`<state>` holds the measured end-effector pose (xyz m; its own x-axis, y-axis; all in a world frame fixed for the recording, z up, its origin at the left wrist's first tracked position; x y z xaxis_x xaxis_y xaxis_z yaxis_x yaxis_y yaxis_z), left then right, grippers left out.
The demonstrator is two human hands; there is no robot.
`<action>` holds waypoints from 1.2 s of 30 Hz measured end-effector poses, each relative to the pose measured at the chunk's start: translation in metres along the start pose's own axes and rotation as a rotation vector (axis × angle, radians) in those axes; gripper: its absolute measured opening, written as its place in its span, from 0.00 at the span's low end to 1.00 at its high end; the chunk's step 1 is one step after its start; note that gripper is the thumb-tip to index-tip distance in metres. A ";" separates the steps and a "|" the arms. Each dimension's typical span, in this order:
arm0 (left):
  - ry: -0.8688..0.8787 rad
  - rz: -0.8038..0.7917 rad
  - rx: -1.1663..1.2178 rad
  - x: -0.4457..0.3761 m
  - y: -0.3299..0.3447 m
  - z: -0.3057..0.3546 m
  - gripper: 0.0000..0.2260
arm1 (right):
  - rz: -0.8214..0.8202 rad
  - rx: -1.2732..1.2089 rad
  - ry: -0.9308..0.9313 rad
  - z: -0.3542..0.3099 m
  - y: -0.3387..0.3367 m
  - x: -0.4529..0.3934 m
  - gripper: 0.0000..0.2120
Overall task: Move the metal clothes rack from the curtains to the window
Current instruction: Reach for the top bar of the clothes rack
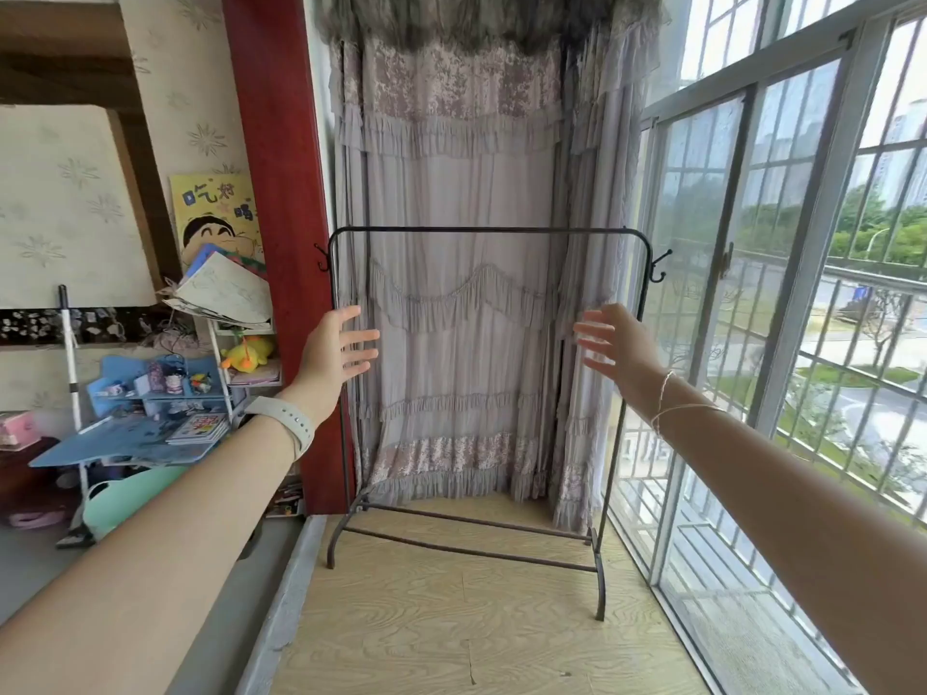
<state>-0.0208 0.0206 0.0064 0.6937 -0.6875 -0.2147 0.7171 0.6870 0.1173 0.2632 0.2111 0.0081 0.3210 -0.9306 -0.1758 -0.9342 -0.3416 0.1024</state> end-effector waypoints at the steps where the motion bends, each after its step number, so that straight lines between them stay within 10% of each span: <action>1: -0.004 0.009 0.004 -0.005 0.000 0.001 0.21 | -0.001 -0.013 0.010 0.000 0.003 -0.005 0.17; 36: 0.032 -0.078 0.098 -0.586 0.098 -0.118 0.15 | 0.150 0.010 -0.053 0.087 0.137 -0.528 0.18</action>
<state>-0.3648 0.5184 0.0297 0.6345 -0.7287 -0.2577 0.7728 0.6045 0.1932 -0.0478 0.6666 0.0299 0.1697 -0.9626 -0.2112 -0.9726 -0.1981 0.1214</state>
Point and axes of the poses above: each hand's wrist, its own x-axis away from the middle knuckle, its own y-axis out of the palm, z = x × y, the point moved 3 cm from there along -x, towards the middle knuckle
